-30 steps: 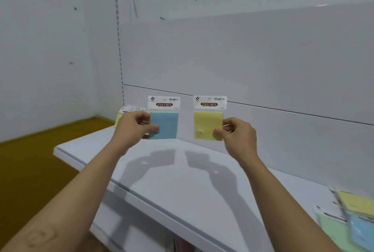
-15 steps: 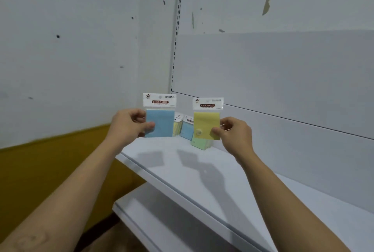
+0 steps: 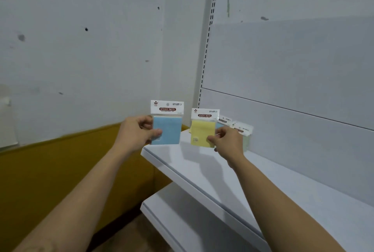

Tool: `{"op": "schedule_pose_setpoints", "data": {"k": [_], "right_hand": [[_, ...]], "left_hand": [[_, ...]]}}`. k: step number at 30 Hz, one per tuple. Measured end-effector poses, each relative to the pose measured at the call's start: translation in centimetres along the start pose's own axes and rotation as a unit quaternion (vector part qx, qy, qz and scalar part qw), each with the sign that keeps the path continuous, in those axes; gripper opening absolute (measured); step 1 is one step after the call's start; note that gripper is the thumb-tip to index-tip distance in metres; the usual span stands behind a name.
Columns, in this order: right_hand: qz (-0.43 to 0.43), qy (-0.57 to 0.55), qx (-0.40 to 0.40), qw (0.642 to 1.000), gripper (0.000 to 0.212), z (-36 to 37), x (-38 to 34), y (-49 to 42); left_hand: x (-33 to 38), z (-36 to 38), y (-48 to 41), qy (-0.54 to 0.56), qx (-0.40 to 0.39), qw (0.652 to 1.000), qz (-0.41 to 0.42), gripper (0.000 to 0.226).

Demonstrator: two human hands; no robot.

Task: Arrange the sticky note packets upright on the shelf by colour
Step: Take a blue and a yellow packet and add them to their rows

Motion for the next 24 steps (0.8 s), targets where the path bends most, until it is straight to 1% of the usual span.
{"op": "schedule_pose_setpoints", "data": {"k": [3, 8, 13, 19, 24], "right_hand": [[0.006, -0.001, -0.009, 1.000, 0.013, 2.1, 1.0, -2.5], [0.027, -0.004, -0.038, 0.999, 0.007, 5.8, 3.9, -6.7], [0.059, -0.007, -0.058, 0.997, 0.008, 8.4, 7.0, -11.7], [0.077, -0.030, -0.044, 0.996, 0.008, 10.2, 9.2, -16.9], [0.100, -0.061, 0.021, 0.993, 0.002, 11.0, 11.0, -18.9]], "left_hand": [[-1.5, 0.4, -1.7, -0.002, -0.002, 1.000, -0.012, 0.023], [-3.9, 1.1, -5.6, -0.010, -0.001, 0.999, -0.034, 0.019], [-4.4, 2.5, -10.2, -0.042, -0.017, 0.998, -0.042, 0.018], [-6.3, 5.0, -14.7, -0.047, -0.049, 0.996, -0.050, 0.017], [-8.8, 5.9, -17.7, -0.044, -0.066, 0.995, -0.052, 0.016]]}}
Point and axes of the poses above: each hand's wrist, its own y-axis away from the middle knuckle, its own z-axis out of the palm, x = y × z, the point moved 4 cm from there along -y, towards the middle knuckle, and after that the axes turned 10 degrees about -x, right-handed, at the moved point
